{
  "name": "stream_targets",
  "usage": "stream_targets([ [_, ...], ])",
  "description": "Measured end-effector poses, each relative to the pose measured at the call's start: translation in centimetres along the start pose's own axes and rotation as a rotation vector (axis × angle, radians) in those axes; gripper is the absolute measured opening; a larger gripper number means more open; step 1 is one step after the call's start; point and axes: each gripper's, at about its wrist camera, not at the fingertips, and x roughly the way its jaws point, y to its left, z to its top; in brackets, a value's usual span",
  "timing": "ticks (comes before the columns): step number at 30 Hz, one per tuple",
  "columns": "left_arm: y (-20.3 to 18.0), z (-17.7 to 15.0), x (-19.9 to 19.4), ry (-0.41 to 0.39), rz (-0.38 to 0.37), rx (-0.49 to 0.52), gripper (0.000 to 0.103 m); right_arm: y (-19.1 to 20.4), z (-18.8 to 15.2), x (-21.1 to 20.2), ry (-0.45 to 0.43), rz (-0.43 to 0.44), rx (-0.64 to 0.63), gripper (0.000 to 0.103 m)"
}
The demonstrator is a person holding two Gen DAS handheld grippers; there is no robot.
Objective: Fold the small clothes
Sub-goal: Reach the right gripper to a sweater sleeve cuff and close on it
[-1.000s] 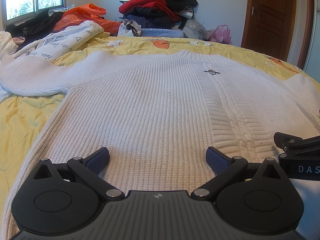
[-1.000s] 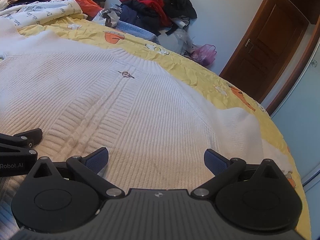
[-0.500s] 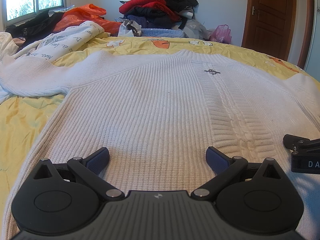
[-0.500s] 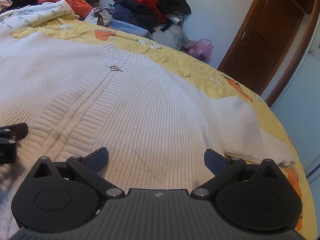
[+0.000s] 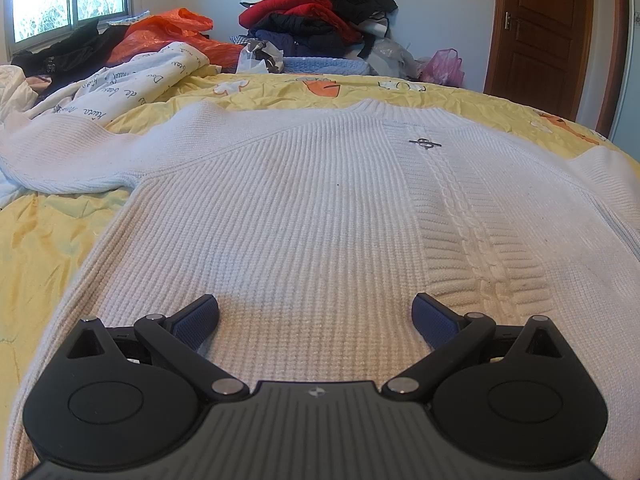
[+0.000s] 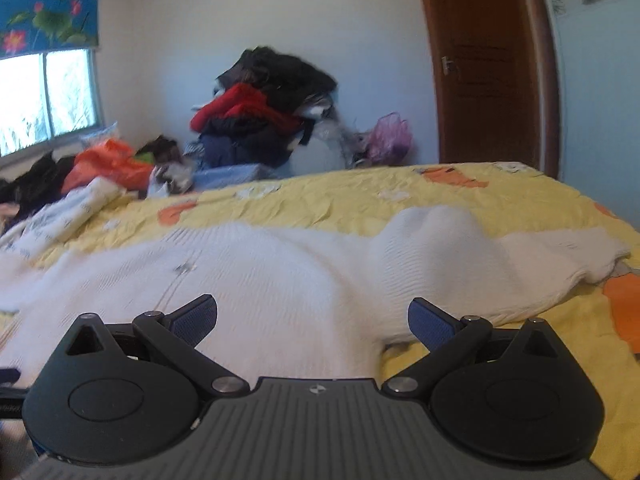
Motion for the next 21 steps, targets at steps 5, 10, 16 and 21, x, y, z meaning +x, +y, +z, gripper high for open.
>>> stream_targets([
  [5,-0.1,0.0,0.1,0.0,0.003,0.002,0.103,-9.8,3.1,1.1,-0.008,-0.12,0.194,0.103],
  [10,-0.1,0.0,0.1,0.0,0.001,0.002,0.103,-20.7,4.0,3.4,-0.013,-0.202,0.613,0.086],
  [16,0.0,0.0,0.0,0.0,0.001,0.001,0.103,-28.3,2.7,7.2,-0.017,-0.321,0.825,0.081],
  [21,-0.1,0.0,0.1,0.0,0.002,0.003,0.103,-29.4,1.6,9.5,-0.025,-0.334,0.82,0.075],
])
